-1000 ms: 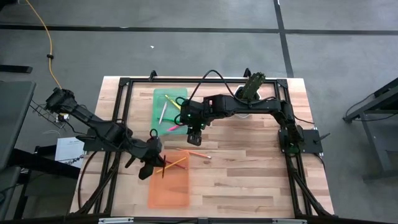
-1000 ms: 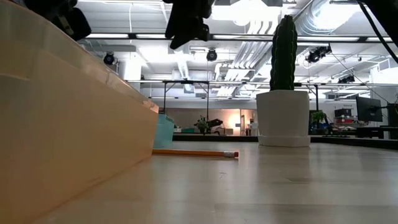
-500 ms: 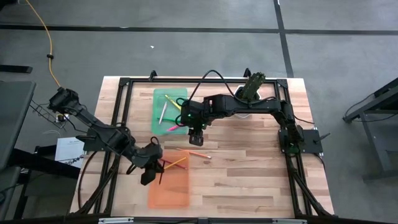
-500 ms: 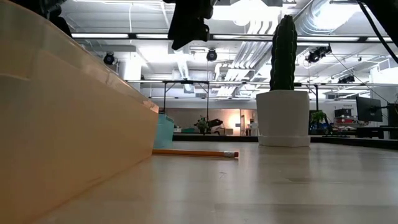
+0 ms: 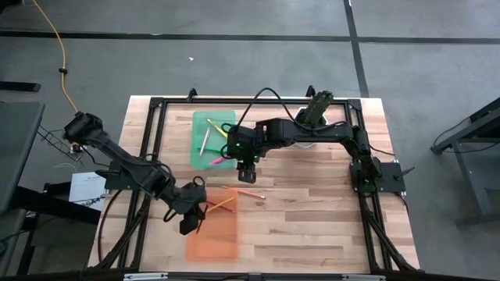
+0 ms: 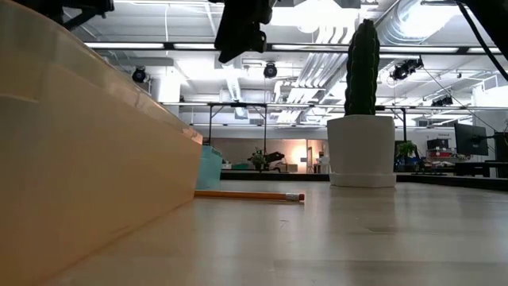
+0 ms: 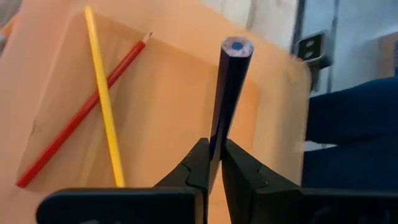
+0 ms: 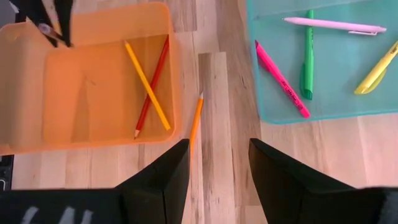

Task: Sort pens & pencils
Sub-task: Put the blue pencil into the orange bin, then put the orange pencil into the orange bin

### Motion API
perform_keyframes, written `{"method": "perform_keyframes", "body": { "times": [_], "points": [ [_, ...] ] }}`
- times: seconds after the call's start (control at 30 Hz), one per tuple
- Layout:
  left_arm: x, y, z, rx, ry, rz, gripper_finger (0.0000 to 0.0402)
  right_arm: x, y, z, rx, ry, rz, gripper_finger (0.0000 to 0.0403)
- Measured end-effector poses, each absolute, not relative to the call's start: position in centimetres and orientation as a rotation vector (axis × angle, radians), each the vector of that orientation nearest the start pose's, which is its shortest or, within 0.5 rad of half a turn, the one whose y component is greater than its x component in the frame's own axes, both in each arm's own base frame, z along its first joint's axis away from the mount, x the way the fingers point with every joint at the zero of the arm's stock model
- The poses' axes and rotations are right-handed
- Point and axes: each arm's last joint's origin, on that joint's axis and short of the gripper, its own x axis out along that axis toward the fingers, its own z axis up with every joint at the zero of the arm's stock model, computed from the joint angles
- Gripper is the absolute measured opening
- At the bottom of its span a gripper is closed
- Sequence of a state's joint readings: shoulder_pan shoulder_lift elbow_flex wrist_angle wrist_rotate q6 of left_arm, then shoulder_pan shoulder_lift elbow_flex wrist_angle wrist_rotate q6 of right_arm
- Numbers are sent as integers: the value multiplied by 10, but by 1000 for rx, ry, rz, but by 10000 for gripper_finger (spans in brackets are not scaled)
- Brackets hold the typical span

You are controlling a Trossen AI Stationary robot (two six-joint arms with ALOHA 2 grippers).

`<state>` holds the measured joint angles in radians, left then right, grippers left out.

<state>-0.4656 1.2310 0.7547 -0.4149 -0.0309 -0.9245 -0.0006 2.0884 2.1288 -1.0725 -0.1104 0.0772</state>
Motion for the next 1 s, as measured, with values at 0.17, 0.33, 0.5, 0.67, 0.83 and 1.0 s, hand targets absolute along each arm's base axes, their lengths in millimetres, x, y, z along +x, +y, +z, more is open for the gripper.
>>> {"method": "perform_keyframes", "body": {
  "times": [0.17,0.33,0.5,0.67,0.83,1.0],
  "points": [
    [216,-108,211,-622,1005,39,17,443,3,320,122,1034,67,156],
    [217,-108,210,-622,1004,39,17,443,3,320,118,1034,72,156],
    [217,-108,210,-613,995,49,36,443,3,320,114,1034,75,156],
    [218,-108,211,-606,982,33,81,443,3,320,107,1034,79,156],
    [219,-108,211,-606,980,33,97,443,3,320,107,1034,79,156],
    [221,-109,214,-589,927,26,89,442,3,320,104,1035,81,156]
  ]
}}
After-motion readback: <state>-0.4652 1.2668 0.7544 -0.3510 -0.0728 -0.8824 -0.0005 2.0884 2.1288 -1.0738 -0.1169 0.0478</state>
